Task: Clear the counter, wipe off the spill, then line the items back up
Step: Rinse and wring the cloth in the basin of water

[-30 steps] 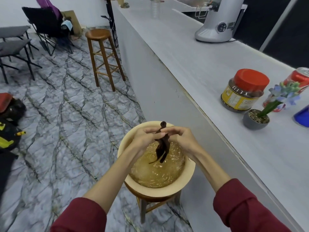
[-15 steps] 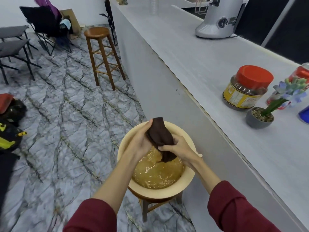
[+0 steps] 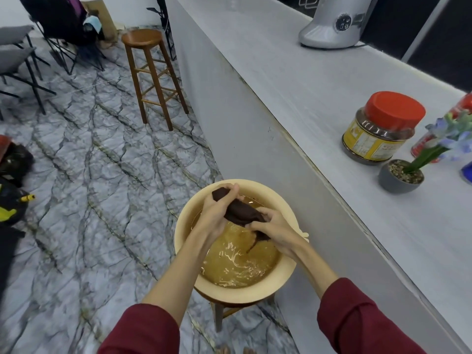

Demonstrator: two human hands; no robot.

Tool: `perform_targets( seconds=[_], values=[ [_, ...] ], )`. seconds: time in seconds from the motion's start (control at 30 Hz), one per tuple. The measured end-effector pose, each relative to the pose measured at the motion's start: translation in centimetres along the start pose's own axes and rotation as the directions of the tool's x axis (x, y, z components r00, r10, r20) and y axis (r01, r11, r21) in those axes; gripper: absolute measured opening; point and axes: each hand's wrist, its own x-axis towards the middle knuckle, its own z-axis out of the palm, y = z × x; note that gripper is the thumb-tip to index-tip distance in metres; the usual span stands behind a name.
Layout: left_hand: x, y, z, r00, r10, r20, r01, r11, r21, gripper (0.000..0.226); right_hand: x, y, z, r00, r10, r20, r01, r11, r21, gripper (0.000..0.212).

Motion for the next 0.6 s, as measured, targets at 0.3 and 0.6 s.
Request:
perform_targets(
  seconds=[0.3, 0.6],
  values=[
    [0.2, -1.1, 0.9, 0.987, 0.13, -0.096, -0.097, 0.952, 0.292, 0.045, 1.2, -1.6, 1.1, 0.995, -0.102, -0.007, 0.094, 0.942, -0.323, 0.044],
    [0.1, -0.9, 1.4, 0.987, 0.144, -0.074, -0.115, 0.944, 0.311, 0.041, 1.7, -1.7, 1.3, 0.977, -0.213, -0.012, 0.186, 0.876, -0.445, 0.024]
  ],
)
